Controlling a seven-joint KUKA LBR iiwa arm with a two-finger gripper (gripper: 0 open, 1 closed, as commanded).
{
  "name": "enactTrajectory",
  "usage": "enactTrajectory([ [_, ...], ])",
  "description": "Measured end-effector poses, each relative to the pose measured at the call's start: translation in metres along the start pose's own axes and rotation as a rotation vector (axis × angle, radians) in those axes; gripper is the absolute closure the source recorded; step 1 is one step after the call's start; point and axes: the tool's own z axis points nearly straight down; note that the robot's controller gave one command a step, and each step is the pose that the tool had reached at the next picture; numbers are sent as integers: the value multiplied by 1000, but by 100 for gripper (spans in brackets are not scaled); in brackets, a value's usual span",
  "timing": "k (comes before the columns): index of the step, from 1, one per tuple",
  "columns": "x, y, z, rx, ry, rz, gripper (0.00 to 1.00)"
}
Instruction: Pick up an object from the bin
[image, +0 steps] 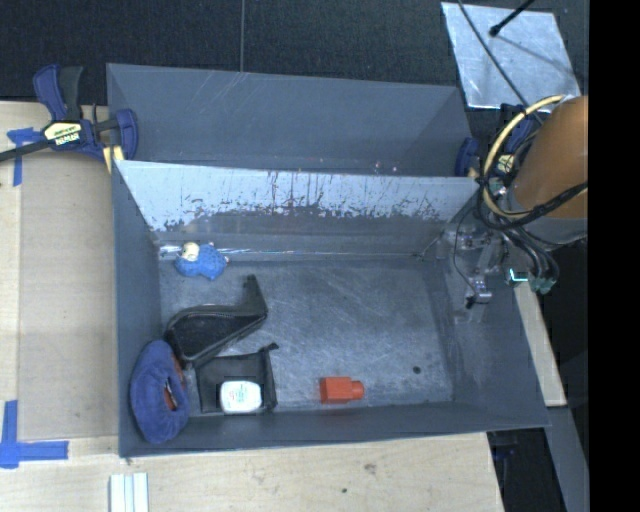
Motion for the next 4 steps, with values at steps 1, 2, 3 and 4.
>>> enactTrajectory([
  [1, 10, 86, 79, -5, 1, -80, 0],
  [2, 7, 105, 77, -1, -5, 81, 0],
  [3, 89, 173, 33, -3, -4, 404, 0],
  [4, 95, 186, 79, 0, -2, 278, 0],
])
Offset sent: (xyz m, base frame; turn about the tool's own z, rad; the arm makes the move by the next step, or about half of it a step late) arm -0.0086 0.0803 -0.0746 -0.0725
